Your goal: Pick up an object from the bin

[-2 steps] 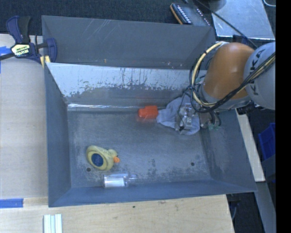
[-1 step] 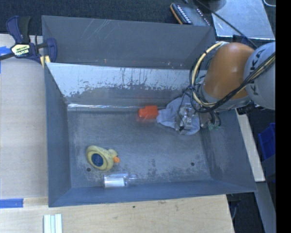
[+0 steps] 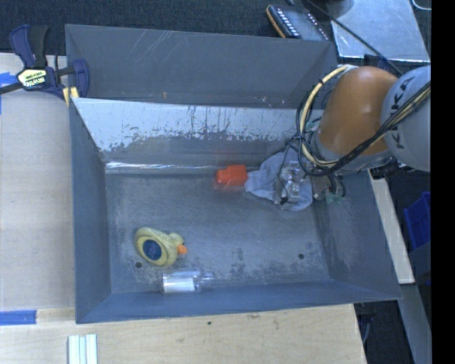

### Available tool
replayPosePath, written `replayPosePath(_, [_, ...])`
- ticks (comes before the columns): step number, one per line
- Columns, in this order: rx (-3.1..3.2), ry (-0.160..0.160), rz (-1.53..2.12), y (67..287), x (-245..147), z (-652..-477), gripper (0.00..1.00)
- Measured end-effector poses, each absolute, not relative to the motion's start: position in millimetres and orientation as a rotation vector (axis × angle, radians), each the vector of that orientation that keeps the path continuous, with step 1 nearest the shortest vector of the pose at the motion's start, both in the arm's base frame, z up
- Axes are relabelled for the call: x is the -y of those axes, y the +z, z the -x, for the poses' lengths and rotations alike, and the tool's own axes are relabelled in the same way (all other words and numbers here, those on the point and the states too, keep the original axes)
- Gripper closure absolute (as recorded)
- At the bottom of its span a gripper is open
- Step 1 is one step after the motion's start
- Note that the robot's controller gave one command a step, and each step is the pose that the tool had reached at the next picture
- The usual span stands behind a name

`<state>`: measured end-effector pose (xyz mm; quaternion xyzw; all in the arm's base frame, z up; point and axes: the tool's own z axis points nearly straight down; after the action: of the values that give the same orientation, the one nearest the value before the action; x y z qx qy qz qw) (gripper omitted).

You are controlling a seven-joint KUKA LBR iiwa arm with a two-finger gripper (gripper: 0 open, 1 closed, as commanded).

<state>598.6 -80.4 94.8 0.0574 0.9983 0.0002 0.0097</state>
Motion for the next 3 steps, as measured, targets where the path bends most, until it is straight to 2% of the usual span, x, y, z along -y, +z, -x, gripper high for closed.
replayPosePath(1, [-3.106, 0.003, -0.27, 71, 32, -600.1, 1.0])
replayPosePath(2, [-3.106, 0.003, -0.27, 71, 32, -600.1, 1.0])
replayPosePath(3, [-3.098, 0.004, -0.291, 110, 40, -612.6, 1.0])
